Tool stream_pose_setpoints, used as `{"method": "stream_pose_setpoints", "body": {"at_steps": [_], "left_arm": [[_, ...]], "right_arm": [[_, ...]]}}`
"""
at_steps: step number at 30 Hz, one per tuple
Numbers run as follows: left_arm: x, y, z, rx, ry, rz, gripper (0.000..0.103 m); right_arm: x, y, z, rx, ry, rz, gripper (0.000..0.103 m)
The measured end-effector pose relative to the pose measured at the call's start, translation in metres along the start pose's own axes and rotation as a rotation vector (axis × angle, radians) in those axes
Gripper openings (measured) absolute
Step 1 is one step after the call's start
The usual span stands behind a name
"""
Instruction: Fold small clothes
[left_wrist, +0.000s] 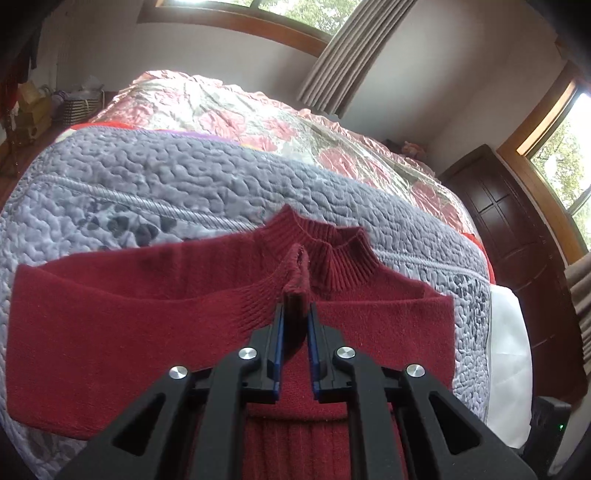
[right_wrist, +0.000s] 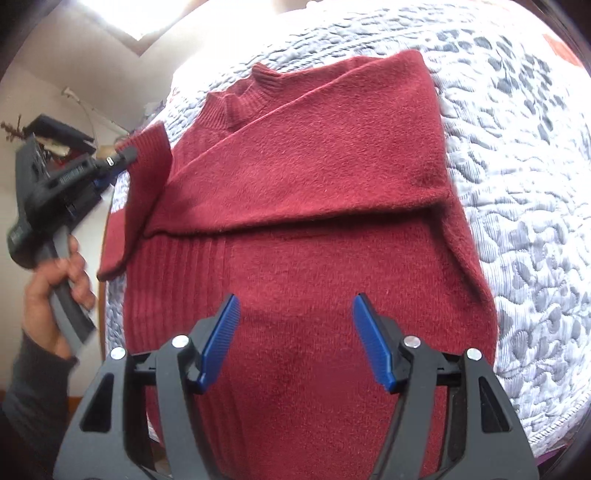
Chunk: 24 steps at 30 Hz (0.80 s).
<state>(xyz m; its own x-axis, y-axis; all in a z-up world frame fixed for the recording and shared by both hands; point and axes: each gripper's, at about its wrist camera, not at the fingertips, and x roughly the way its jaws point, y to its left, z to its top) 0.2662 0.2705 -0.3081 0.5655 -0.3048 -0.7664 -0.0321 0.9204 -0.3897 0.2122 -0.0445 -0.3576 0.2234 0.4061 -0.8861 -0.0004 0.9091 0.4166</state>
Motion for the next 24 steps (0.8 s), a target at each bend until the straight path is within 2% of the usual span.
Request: {"method": "stream_pose_setpoints", "body": {"at_steps": [6,9,10,12,14,18,22,24], "left_arm": [[0.039,-0.007,-0.024,-0.001,0.080,-0.011,0.011],[0.048,-0.007,-0.029,0.004,0.101,-0.010,0.012],[0.050,-0.007,-0.030,0.007,0.106,-0.013,0.014],[0.050,-0.007,-0.031,0.007,0.116,-0.037,0.033],[0.046,-0.011,-0.034,0.025,0.123,-0.049,0.046],[0.028,-0.011,-0.045,0.030,0.144,-0.080,0.054],[-0.003,0.003,-0.064,0.010,0.160,-0.076,0.061],[-0.017,0.013,-0.074,-0.015,0.174,-0.074,0.064]], "right_arm": [[0.007,-0.018,0.042,0.116,-0.007,0.108,0.076],[0.015,-0.017,0.065,0.162,-0.002,0.195,0.077],[0.019,-0.016,0.073,0.180,0.006,0.233,0.077],[0.032,-0.012,0.088,0.205,0.034,0.290,0.078],[0.046,-0.004,0.103,0.217,0.069,0.357,0.078],[0.087,0.020,0.130,0.208,0.175,0.432,0.065],[0.129,0.042,0.142,0.200,0.264,0.452,0.064],[0.139,0.047,0.140,0.196,0.287,0.435,0.064]]}}
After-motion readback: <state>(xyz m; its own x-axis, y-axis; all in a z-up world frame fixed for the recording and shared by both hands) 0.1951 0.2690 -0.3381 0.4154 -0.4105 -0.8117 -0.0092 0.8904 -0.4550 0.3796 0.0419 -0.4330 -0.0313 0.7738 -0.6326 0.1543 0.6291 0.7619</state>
